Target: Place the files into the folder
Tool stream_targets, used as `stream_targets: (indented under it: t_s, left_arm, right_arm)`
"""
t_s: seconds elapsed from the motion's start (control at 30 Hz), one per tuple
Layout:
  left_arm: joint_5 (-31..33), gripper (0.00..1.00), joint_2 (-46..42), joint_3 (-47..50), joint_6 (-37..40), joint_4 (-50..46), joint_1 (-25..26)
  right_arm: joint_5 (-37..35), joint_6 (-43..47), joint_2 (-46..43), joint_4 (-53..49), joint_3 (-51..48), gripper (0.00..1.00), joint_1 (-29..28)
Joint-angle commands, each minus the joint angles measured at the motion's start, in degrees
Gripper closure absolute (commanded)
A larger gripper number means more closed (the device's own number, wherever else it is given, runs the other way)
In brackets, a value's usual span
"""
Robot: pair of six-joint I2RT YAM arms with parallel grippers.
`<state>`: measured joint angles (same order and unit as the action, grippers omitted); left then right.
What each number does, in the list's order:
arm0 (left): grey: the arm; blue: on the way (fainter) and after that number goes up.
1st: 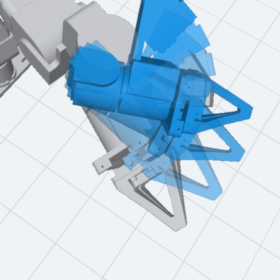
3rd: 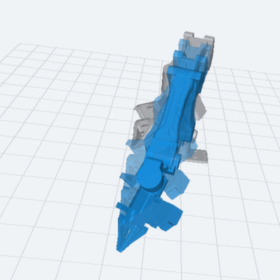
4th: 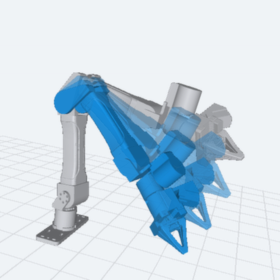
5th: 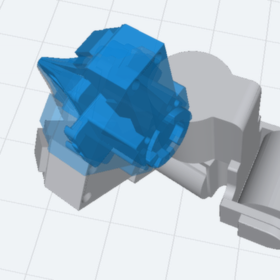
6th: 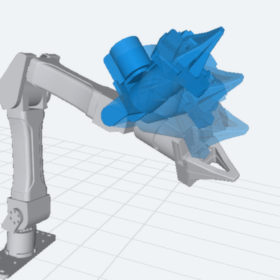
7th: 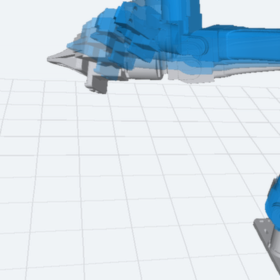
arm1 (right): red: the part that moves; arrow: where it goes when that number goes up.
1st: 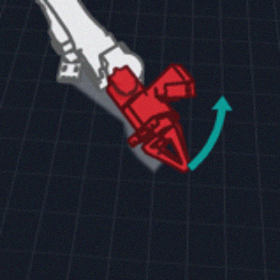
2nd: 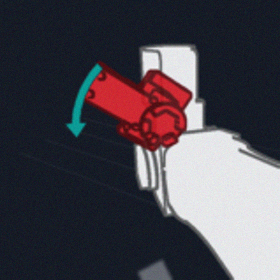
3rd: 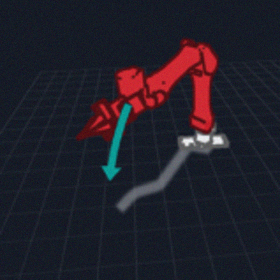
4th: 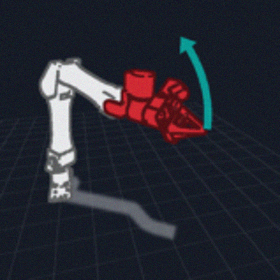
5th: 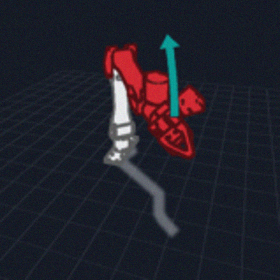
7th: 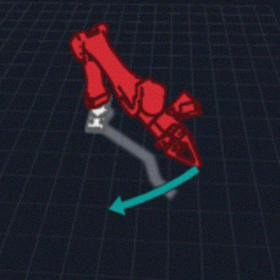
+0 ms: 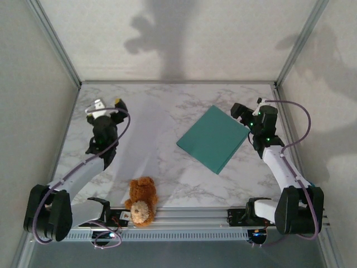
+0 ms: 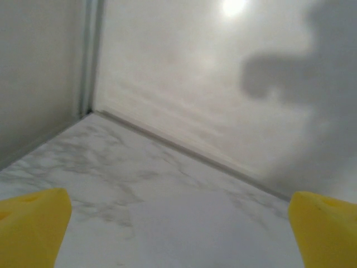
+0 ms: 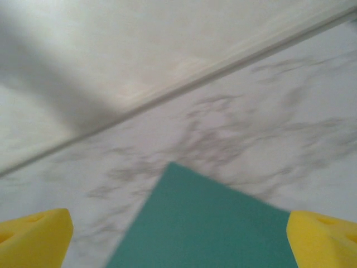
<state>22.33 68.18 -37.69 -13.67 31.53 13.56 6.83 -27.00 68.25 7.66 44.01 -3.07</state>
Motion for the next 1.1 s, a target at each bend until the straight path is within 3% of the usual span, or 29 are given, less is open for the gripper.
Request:
stream_targets:
  t_s: [0.0,0.17,0.37,0.77,0.83,1.07]
  left_arm:
    - [-2.73,0.01,4.73,-10.19,-3.38,-15.87,3.89]
    - [-15.09,0.01,16.53,-24.86,-4.35,-27.03,8.88]
    - [-24.55,0.01,30.38,-37.77,-7.72,-33.31,13.55]
    - [-41.43,0.01,49.29,-51.66,-11.23,-39.33,15.09]
    - [-42.38,0.01,52.04,-54.21,-10.91,-41.61,15.4]
    - [-43.75,0.01,58.02,-60.05,-8.71,-46.42,17.54]
  right_arm:
    - [9.89,-12.69,-1.75,-5.46,-0.21,0.01,-0.56]
    - [12.78,-15.66,0.97,-12.14,1.88,0.01,-1.98]
    - [12.91,-16.77,3.74,-16.27,0.76,0.01,-3.3]
    - [7.76,-17.51,6.98,-20.34,-2.52,0.07,-3.18]
    - [6.64,-18.06,7.8,-21.4,-2.53,0.12,-3.08]
    - [5.29,-19.09,8.55,-21.76,-4.43,0.12,-2.09]
